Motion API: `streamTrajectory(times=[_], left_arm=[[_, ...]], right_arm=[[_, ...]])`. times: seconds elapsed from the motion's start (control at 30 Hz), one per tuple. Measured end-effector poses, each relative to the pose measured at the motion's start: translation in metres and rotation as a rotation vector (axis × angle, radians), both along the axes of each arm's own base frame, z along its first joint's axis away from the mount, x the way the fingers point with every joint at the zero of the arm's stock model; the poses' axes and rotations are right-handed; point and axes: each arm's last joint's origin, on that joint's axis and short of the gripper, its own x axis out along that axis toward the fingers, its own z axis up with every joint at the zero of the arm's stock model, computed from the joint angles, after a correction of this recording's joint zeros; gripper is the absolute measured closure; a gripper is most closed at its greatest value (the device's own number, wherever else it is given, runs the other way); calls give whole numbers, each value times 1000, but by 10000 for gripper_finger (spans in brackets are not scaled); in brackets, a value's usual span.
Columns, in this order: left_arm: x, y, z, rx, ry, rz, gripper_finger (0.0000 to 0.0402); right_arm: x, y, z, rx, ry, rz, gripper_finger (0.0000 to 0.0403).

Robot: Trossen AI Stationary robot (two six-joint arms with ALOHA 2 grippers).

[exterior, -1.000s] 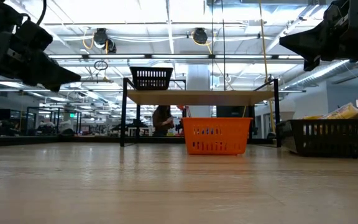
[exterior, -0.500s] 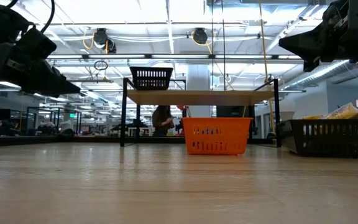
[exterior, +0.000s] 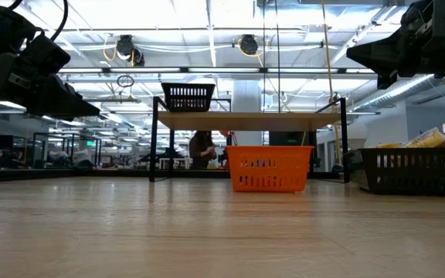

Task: Pick & Place Office Desk Supplies
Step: Put the orange bin on the shelf

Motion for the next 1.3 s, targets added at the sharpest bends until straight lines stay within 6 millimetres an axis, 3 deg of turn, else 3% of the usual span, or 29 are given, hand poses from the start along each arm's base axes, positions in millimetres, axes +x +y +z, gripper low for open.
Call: streamTrajectory(times=[0.83, 1.3], left_arm=[[0, 0, 0, -19, 3, 4, 389], [5, 0, -13, -25, 135, 6, 394]], right_arm=[[0, 0, 0, 1, 1, 0, 403], [0, 0, 0, 0, 1, 0, 403]])
